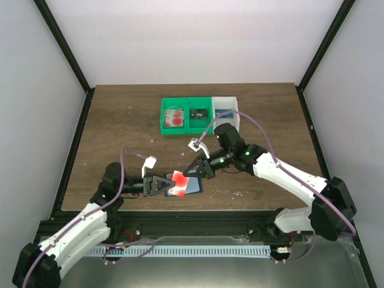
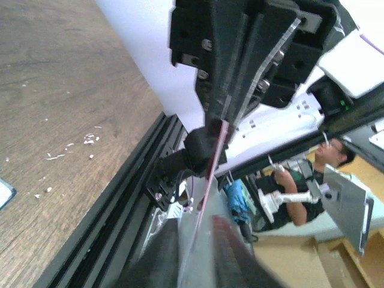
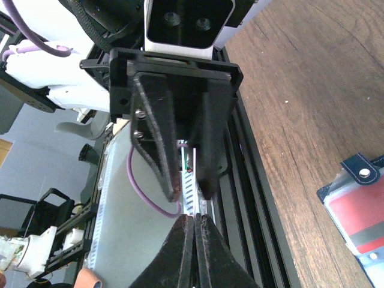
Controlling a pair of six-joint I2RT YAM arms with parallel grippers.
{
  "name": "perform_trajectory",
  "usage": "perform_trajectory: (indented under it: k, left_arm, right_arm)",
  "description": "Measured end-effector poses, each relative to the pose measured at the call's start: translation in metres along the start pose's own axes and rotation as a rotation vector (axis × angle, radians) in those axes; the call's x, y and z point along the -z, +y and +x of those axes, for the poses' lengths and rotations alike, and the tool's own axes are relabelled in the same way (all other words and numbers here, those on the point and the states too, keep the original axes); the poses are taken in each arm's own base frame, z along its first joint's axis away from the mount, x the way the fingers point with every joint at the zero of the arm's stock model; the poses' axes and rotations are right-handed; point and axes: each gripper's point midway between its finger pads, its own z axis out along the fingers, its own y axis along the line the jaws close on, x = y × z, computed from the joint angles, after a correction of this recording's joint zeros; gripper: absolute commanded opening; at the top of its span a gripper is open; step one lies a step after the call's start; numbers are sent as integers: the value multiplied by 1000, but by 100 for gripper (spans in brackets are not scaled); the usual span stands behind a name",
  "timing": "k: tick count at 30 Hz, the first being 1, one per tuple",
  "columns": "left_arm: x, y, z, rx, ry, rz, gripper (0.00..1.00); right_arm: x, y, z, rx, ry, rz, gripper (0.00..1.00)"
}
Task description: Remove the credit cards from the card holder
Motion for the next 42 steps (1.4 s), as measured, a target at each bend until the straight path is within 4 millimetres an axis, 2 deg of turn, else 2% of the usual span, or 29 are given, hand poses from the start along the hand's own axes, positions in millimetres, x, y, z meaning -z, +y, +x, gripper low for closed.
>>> perform_trajectory:
  k: [3,7,9,10,15,20,24,29,32,37,42]
  left_arm:
    - [1,5,-3,10,-25,-34,65]
    - [2,6,-17,10,-72,-95,84]
    - [6,0,-33,-14,-122,-139,97]
    - [9,-5,-44,-30,-164,-172,99]
    - [38,-31,-93,-143,-373,-349,100]
    - [68,-37,-118,-224,-506,-527,100]
    - [87,-30,-124,-287,-546,-657,100]
    - [103,-22,-124,-346,-567,-766,100]
    - [109,-21,-124,-369,-583,-792,100]
    - [116,-22,-124,-385,-602,-823,100]
    - [119,-25,-123,-395,-617,-825,100]
  right_arm:
    - [1,1,-4,3,-16,10,1]
    - [2,-3,-10,-3,-43,40,0]
    - [4,-8,-13,-14,-59,62,1]
    - [5,-11,-15,-20,-70,76,0]
    - [16,-33,-28,-73,-152,184,0]
    - [32,-59,-55,-148,-296,315,1]
    - [38,-87,-77,-220,-423,402,0]
    - [33,-144,-93,-348,-523,513,0]
    - [32,-171,-107,-394,-583,568,0]
    - [38,-200,-137,-428,-717,625,0]
    - [42,-225,-150,-470,-814,667,1]
